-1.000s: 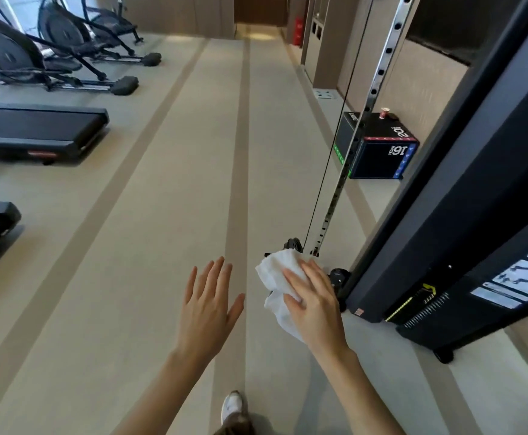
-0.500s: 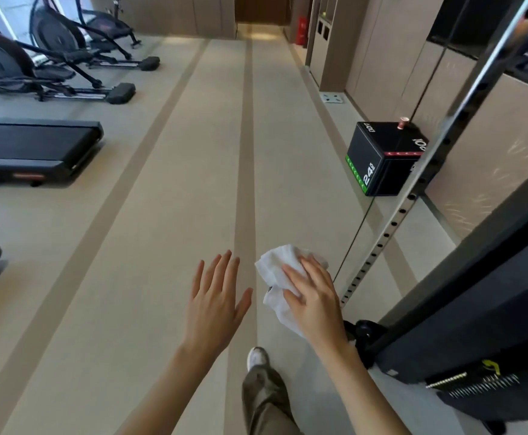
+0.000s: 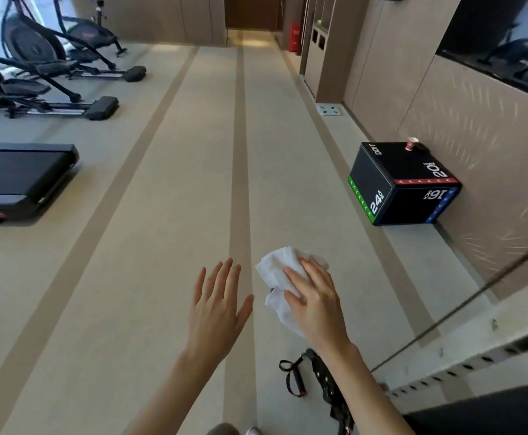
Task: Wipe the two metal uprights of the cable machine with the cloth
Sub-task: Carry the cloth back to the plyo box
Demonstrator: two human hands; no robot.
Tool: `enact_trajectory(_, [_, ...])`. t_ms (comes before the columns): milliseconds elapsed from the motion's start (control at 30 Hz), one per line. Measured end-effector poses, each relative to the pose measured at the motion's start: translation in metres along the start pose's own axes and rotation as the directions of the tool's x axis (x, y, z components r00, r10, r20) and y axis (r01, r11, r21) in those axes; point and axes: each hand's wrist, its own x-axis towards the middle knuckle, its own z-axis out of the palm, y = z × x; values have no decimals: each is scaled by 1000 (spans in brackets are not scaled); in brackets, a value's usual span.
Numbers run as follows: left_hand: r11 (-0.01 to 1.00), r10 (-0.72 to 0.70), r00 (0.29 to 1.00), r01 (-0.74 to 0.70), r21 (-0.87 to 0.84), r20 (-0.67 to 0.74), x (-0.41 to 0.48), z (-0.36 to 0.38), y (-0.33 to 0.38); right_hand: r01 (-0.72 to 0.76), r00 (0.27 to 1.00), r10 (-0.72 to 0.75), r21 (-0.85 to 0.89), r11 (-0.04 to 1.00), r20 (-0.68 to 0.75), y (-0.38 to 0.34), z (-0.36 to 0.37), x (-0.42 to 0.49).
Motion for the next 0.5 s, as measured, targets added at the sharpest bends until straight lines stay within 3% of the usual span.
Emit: enact_trajectory(500, [977, 194, 981, -192, -93, 9, 290, 166, -112, -136, 984, 126, -77, 988, -123, 108, 156, 248])
